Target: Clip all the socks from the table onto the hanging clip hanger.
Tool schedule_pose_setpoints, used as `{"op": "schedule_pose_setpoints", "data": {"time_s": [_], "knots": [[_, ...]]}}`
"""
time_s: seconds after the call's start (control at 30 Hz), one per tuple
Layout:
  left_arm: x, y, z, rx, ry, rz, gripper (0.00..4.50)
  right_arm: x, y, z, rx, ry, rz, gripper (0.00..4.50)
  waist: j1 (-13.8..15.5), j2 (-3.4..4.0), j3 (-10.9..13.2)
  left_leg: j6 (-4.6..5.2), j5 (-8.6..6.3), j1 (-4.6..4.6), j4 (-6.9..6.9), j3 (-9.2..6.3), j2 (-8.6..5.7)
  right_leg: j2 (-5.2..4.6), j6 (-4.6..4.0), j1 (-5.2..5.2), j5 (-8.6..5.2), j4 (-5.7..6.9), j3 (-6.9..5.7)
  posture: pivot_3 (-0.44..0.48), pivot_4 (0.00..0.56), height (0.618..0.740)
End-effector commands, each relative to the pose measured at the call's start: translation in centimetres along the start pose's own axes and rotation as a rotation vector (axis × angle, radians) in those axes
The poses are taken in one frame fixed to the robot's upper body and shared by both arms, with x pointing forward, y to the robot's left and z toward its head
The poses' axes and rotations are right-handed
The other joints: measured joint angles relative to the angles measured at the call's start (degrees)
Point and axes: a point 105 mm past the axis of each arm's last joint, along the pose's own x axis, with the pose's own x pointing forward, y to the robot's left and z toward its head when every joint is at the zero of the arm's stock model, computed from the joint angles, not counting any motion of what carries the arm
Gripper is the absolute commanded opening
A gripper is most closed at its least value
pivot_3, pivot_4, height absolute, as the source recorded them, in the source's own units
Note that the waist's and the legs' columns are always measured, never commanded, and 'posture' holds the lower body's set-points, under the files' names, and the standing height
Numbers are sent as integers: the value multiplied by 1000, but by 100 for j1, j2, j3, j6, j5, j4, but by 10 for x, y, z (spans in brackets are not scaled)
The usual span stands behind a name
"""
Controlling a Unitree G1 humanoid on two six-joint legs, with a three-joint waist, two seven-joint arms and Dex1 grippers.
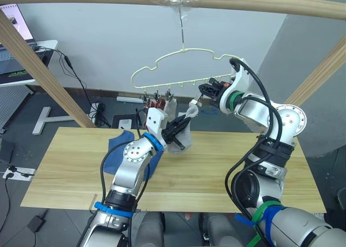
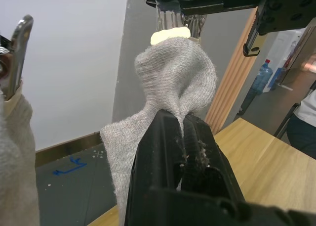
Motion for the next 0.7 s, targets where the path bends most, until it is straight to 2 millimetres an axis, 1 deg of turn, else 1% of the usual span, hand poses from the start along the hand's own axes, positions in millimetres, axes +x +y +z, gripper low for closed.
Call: {"op": "schedule_pose_setpoints", "data": {"time_s": [0.03,0.33,0.5,0.7], "knots": [[5,-3,11,27,-44,-14,15,0,0,3,1,-7,-12,0,-1,0,0,0,0,0,0,0,0,0,0,0,0,0,0,-110,201,740],[7,-7,7,36,-31,-36,15,0,1,4,2,-12,-12,0,-2,0,0,0,0,0,-1,1,1,0,0,0,0,-1,0,-115,200,740],[12,2,24,49,-92,5,15,0,0,3,2,-11,-13,0,-2,0,0,0,0,0,0,0,0,0,0,0,0,-1,0,-115,200,740],[13,7,23,80,-97,15,15,1,0,3,3,-9,-13,0,-5,0,0,0,0,0,-1,1,0,0,0,0,0,-2,0,-111,201,740]]}}
